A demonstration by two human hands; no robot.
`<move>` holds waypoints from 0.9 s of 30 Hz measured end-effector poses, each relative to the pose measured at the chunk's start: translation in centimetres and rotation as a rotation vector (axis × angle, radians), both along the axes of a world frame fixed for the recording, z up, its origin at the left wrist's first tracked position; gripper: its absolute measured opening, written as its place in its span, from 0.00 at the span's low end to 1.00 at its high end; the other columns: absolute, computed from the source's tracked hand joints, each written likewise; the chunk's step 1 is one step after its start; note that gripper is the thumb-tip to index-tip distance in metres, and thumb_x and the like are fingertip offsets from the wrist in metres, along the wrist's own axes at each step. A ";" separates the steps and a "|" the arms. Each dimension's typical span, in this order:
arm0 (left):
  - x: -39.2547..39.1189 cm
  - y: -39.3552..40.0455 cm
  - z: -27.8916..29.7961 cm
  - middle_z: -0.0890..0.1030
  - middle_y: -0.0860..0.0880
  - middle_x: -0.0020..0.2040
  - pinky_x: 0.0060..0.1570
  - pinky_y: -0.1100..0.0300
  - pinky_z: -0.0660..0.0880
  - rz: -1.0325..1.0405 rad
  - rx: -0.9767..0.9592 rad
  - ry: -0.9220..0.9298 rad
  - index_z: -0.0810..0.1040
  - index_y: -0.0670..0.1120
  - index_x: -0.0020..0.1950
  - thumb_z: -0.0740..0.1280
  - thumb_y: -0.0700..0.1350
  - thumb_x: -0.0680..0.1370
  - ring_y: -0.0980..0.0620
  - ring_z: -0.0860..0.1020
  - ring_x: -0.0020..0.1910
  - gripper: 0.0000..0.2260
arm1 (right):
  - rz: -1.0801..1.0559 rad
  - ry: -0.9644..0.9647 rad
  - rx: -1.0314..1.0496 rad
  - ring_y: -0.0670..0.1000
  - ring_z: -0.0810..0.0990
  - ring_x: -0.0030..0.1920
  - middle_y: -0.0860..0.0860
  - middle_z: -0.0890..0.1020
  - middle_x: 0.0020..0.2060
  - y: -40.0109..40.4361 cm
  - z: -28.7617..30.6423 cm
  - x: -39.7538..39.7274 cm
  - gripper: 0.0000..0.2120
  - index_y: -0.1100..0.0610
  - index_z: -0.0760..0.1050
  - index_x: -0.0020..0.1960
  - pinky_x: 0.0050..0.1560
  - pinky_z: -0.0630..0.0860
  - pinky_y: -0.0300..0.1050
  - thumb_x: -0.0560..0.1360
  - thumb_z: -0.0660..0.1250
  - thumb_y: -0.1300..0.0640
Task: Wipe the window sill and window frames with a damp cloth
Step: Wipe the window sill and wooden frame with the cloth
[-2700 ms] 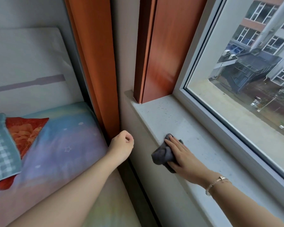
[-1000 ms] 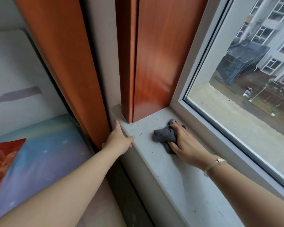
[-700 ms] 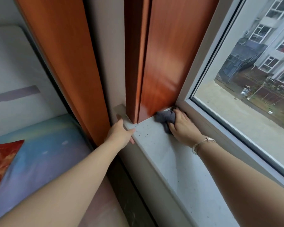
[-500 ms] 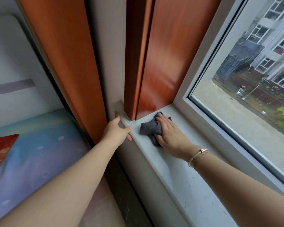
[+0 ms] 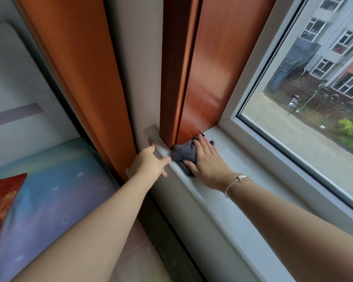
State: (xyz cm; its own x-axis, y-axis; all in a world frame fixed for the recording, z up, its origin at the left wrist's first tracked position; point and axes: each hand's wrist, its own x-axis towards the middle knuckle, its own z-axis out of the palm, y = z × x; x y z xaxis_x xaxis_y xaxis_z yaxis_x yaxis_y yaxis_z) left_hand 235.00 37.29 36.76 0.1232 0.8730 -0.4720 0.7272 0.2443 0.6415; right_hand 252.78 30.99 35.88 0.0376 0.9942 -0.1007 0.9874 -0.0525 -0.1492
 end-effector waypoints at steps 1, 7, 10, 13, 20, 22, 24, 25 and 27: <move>-0.1 0.0 0.0 0.82 0.54 0.28 0.65 0.45 0.67 -0.004 0.000 0.017 0.51 0.53 0.78 0.64 0.58 0.75 0.49 0.78 0.57 0.35 | 0.050 -0.003 -0.010 0.54 0.45 0.77 0.57 0.49 0.77 -0.7 0.2 -0.3 0.43 0.61 0.49 0.77 0.76 0.47 0.51 0.74 0.42 0.30; -0.1 0.1 1.3 0.84 0.51 0.34 0.67 0.43 0.64 -0.042 -0.015 0.078 0.56 0.49 0.77 0.65 0.59 0.76 0.48 0.75 0.62 0.35 | 0.289 -0.008 -0.087 0.47 0.39 0.76 0.51 0.43 0.76 -9.6 1.8 0.6 0.37 0.58 0.46 0.78 0.76 0.42 0.46 0.77 0.43 0.35; 0.2 0.4 2.4 0.83 0.51 0.34 0.67 0.45 0.62 -0.066 -0.028 0.141 0.61 0.47 0.74 0.64 0.59 0.76 0.47 0.74 0.61 0.30 | 0.272 -0.019 -0.114 0.46 0.37 0.76 0.49 0.40 0.76 -10.7 2.1 1.1 0.37 0.57 0.45 0.78 0.76 0.41 0.46 0.78 0.46 0.36; 0.4 0.8 3.2 0.83 0.50 0.33 0.63 0.46 0.59 -0.118 0.004 0.345 0.70 0.49 0.68 0.57 0.59 0.79 0.46 0.73 0.61 0.22 | 0.193 0.005 -0.088 0.47 0.36 0.75 0.51 0.40 0.76 -9.2 1.9 -0.5 0.39 0.57 0.43 0.78 0.76 0.40 0.49 0.76 0.55 0.38; 0.3 0.6 3.7 0.75 0.48 0.64 0.68 0.48 0.56 -0.291 -0.030 0.703 0.53 0.57 0.77 0.68 0.36 0.73 0.44 0.68 0.68 0.39 | 0.196 0.090 -0.065 0.50 0.35 0.76 0.53 0.40 0.77 -5.0 1.4 -2.6 0.42 0.57 0.41 0.78 0.75 0.37 0.49 0.73 0.61 0.47; 0.6 0.5 3.6 0.73 0.48 0.67 0.68 0.50 0.56 -0.251 0.011 0.673 0.56 0.57 0.76 0.63 0.37 0.75 0.45 0.67 0.68 0.34 | 0.224 0.105 -0.064 0.51 0.36 0.76 0.53 0.40 0.77 -5.0 1.2 -2.3 0.42 0.57 0.41 0.78 0.75 0.38 0.50 0.73 0.61 0.47; 0.7 0.5 3.6 0.72 0.48 0.67 0.67 0.50 0.59 -0.200 0.078 0.621 0.64 0.55 0.73 0.59 0.37 0.75 0.45 0.67 0.67 0.28 | 0.255 0.130 -0.048 0.51 0.37 0.76 0.53 0.41 0.77 -5.2 1.1 -2.0 0.42 0.57 0.42 0.78 0.75 0.38 0.50 0.73 0.60 0.46; 0.7 0.7 3.8 0.72 0.47 0.68 0.67 0.50 0.60 -0.206 0.109 0.634 0.67 0.54 0.72 0.58 0.36 0.74 0.44 0.67 0.67 0.27 | 0.263 0.141 -0.037 0.51 0.37 0.76 0.53 0.42 0.77 -5.3 1.1 -1.9 0.41 0.57 0.42 0.78 0.75 0.37 0.50 0.73 0.60 0.46; 0.5 1.4 4.1 0.71 0.47 0.69 0.68 0.49 0.61 -0.260 0.133 0.690 0.68 0.54 0.72 0.58 0.36 0.74 0.44 0.66 0.68 0.27 | 0.280 0.149 -0.025 0.51 0.37 0.76 0.53 0.43 0.77 -5.2 1.1 -1.8 0.41 0.57 0.43 0.77 0.75 0.37 0.49 0.72 0.60 0.47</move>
State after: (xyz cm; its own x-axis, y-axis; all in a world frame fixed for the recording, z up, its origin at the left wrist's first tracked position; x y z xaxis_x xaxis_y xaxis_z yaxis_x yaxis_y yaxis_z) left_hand 235.47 38.66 40.88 0.0472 0.9110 -0.4096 0.9988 -0.0378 0.0310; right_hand 250.94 25.82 36.98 -0.2546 0.9608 -0.1094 0.9312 0.2132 -0.2956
